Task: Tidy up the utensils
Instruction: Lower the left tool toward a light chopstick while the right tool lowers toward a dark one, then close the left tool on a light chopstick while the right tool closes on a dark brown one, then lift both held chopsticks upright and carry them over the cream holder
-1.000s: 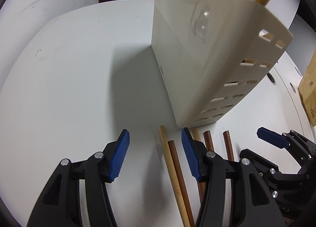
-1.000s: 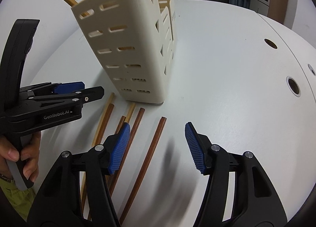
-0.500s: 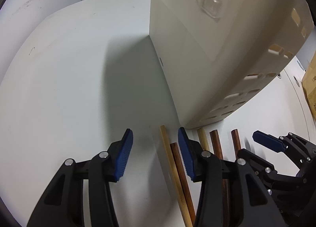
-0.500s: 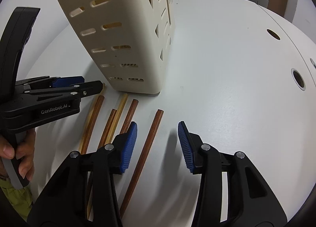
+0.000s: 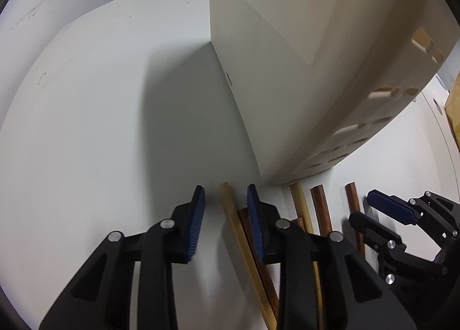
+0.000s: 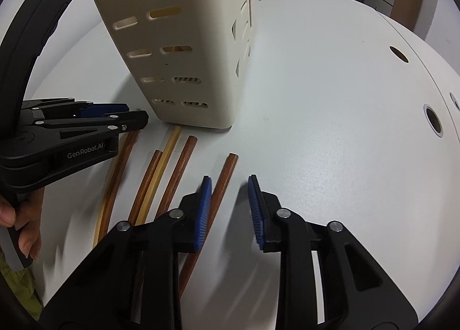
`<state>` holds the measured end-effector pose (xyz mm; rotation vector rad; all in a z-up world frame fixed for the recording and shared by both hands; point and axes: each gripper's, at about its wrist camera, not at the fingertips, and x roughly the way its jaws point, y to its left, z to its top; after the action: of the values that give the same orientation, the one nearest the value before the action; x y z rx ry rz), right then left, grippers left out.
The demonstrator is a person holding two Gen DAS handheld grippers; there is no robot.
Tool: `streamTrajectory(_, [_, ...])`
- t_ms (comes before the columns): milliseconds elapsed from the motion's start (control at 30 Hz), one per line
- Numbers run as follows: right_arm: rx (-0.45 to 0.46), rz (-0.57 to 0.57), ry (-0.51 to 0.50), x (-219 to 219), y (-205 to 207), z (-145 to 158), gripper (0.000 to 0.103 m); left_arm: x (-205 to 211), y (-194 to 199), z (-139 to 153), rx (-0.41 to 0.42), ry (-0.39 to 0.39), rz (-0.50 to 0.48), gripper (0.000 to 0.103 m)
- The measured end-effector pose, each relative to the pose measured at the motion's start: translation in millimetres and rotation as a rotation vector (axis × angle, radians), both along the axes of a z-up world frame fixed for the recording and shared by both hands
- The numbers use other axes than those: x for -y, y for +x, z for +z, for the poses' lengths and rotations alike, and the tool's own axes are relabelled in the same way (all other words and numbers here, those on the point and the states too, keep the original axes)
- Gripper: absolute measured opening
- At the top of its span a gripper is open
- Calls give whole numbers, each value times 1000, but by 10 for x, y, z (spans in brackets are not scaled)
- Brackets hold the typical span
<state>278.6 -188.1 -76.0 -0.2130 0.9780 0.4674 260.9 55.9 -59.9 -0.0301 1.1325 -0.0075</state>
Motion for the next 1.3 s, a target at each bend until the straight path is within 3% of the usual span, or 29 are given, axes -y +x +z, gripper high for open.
streamTrajectory(67, [-24, 27, 23, 0, 2, 1, 11, 0, -5, 3, 2, -3, 2, 18])
streamTrajectory(400, [-26, 31, 47, 4, -9, -6, 7, -83, -77, 36, 17, -23, 16, 7])
streamTrajectory(1000, [93, 34, 139, 172, -254, 471, 7, -297, -481, 461, 149, -86, 71, 6])
streamTrajectory(1300, [181, 51, 222, 303, -371, 824, 6, -268, -1030, 1130, 302, -98, 56, 6])
